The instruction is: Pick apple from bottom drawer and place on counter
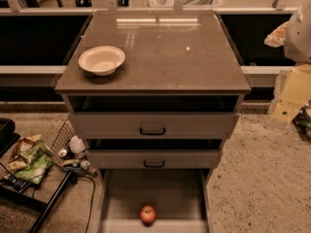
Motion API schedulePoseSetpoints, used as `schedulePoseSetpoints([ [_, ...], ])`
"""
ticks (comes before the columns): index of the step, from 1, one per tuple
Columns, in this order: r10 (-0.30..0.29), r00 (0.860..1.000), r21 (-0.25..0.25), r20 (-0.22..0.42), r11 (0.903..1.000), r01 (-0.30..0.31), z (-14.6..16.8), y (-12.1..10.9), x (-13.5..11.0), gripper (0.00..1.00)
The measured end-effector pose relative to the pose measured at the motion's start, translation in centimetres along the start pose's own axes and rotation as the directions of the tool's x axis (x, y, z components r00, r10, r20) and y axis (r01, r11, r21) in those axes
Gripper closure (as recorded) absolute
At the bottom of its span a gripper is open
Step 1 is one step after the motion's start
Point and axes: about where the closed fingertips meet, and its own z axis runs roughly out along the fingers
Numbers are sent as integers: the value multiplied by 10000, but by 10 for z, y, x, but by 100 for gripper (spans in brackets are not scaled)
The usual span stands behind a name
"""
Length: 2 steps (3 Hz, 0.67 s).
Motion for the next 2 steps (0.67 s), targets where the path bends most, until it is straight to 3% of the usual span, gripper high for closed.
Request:
schedulePoseSetpoints([
  [1,42,9999,125,104,9999,-44,-5,-2,1,0],
  [2,398,9949,47,932,9992,-405,15,-1,13,0],
])
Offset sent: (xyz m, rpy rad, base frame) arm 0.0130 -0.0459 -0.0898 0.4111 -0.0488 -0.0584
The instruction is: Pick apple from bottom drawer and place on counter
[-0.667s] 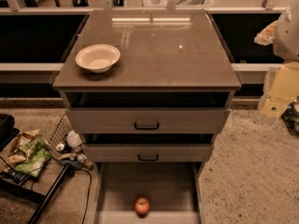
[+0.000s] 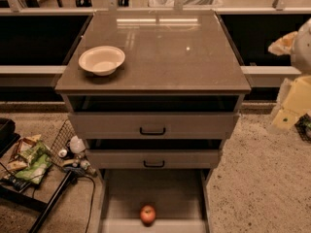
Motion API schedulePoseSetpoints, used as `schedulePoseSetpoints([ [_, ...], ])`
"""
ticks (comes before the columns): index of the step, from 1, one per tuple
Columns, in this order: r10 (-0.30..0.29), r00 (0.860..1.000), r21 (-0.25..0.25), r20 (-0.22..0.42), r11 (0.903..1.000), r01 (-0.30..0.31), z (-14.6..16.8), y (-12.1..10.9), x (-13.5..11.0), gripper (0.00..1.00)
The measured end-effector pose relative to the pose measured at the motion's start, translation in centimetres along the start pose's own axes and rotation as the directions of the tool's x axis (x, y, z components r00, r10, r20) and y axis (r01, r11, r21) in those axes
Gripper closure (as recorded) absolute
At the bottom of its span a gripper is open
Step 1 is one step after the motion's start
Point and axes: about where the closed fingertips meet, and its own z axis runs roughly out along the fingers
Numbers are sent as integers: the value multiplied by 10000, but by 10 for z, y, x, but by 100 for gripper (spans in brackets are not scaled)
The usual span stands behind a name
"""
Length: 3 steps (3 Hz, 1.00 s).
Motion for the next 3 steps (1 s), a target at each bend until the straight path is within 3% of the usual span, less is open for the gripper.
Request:
schedulePoseSetpoints([
  [1,530,9862,-529,1568,9976,-452,63,20,38,0],
  [2,1199,9348,-788,3343,9920,-990,130,48,64,0],
  [3,1439,8634,-342,4836,9888,-1456,182,53,77,0],
])
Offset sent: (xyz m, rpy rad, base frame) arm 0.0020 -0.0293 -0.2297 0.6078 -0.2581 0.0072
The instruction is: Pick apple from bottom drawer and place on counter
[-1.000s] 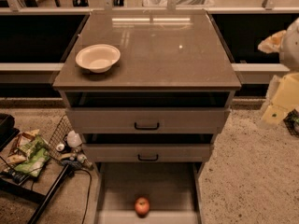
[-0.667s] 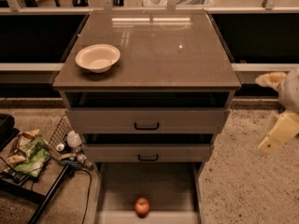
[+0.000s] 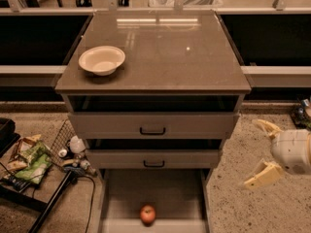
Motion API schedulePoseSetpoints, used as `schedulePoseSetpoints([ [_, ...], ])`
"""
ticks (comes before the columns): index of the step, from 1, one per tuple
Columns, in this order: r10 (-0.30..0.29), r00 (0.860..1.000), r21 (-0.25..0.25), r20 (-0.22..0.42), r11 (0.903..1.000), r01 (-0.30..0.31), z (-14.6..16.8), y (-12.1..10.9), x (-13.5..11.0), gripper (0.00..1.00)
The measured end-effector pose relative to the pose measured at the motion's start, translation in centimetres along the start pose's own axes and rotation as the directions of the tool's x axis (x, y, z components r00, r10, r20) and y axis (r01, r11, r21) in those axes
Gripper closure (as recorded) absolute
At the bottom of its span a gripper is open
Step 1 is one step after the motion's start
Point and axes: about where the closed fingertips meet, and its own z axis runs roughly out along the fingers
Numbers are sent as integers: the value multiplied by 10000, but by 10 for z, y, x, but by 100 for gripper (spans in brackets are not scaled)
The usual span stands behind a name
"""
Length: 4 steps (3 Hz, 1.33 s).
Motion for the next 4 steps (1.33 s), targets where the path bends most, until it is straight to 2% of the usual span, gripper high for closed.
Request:
schedulePoseSetpoints([
  [1,-200,9955,138,930,9997,188,36,3,28,0],
  [2,-197,9955,137,926,9997,185,36,3,28,0],
  [3,-54,9956,-17,937,10000,56,64,3,43,0],
  [4,120,9919,-267,1262,9996,-87,122,14,76,0],
])
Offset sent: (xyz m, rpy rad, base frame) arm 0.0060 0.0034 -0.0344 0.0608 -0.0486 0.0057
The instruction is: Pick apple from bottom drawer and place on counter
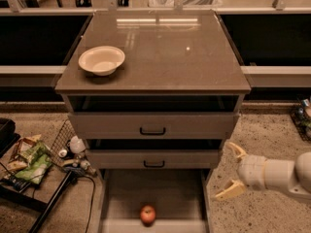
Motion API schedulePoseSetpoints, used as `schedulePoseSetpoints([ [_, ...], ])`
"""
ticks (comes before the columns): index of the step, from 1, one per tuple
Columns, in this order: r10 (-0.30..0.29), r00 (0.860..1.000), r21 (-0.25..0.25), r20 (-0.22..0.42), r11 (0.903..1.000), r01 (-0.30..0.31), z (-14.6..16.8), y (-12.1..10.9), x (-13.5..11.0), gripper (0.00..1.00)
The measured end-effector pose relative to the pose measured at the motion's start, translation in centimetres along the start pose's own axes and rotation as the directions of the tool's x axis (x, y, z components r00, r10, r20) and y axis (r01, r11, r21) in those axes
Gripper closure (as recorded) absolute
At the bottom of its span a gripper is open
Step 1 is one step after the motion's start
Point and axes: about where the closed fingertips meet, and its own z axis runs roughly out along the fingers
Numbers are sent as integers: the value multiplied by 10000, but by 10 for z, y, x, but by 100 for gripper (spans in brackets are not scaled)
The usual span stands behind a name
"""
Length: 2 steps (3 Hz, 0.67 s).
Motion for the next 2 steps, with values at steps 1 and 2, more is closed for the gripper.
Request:
schedulePoseSetpoints([
  [1,126,9985,-139,524,9998,-119,61,11,46,0],
  [2,-79,9947,-275,1021,9996,108,123,18,87,0],
])
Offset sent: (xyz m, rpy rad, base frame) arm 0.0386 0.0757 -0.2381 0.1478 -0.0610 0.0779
